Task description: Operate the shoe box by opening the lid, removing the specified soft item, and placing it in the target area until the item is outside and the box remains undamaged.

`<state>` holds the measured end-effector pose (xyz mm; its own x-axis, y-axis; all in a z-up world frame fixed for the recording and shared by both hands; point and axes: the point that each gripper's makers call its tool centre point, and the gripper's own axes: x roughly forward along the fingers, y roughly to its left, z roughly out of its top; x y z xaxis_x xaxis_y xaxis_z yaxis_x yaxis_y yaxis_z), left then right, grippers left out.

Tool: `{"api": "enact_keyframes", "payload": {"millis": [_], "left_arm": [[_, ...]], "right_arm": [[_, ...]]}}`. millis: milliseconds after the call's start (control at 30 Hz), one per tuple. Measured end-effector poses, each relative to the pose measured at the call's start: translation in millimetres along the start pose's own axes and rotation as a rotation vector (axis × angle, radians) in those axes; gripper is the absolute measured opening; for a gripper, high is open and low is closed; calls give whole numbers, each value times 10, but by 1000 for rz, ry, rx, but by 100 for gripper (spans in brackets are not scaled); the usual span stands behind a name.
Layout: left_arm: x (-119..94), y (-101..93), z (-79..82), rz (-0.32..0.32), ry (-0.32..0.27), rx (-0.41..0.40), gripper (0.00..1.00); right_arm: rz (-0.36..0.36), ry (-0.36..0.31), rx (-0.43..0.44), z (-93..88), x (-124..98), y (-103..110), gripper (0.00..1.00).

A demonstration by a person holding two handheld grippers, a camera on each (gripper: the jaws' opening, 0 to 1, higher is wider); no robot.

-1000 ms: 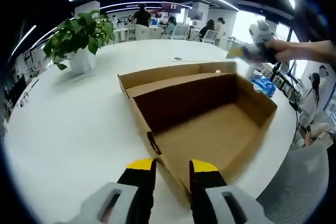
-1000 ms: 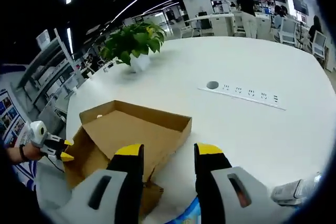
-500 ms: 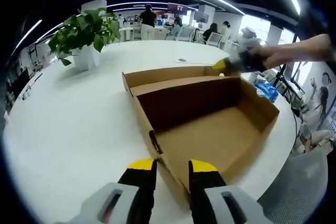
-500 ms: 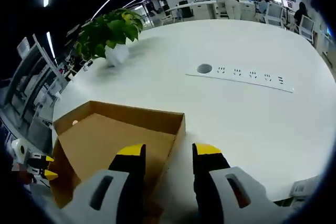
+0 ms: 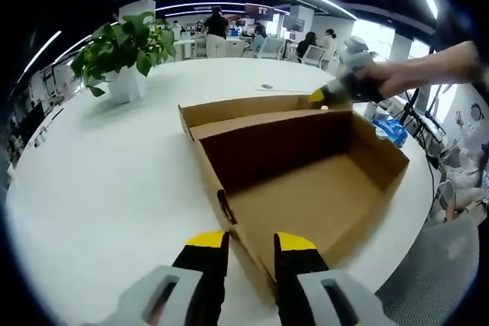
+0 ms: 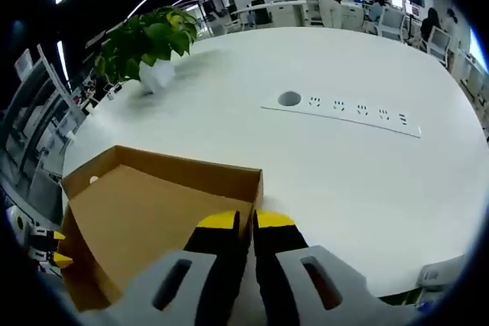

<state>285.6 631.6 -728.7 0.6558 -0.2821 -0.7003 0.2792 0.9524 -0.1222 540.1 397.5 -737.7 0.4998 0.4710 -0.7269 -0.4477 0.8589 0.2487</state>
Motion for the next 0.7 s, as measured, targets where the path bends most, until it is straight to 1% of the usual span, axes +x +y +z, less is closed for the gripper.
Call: {"api": "enact_keyframes", "payload": {"millis": [133,200,300,400,467,567,700], "left_arm": [[11,-27,-6,-1,2,-21,23],[15,-36,-6,1,2,-30,23],[13,-50,-5,10,5,-29,22],[13,-37,-10,16,9,-28,22],[16,-34,-15,18,12,-31,22],[18,-31,-24,19,16,-46,22],[17,-35,-25,22,18,-42,21]], "right_arm": [[-21,9,-7,-2,-37,-37,3],[-29,9,2,-15,-101,-37,3],[-33,-6,10,34,-121,-56,2],[-33,-33,12,121,-151,-67,2],[-29,-52,13,153,-228,-34,2],[-21,-66,0,117,-448,105,2],[-14,-80,-11,91,-709,221,1]]}}
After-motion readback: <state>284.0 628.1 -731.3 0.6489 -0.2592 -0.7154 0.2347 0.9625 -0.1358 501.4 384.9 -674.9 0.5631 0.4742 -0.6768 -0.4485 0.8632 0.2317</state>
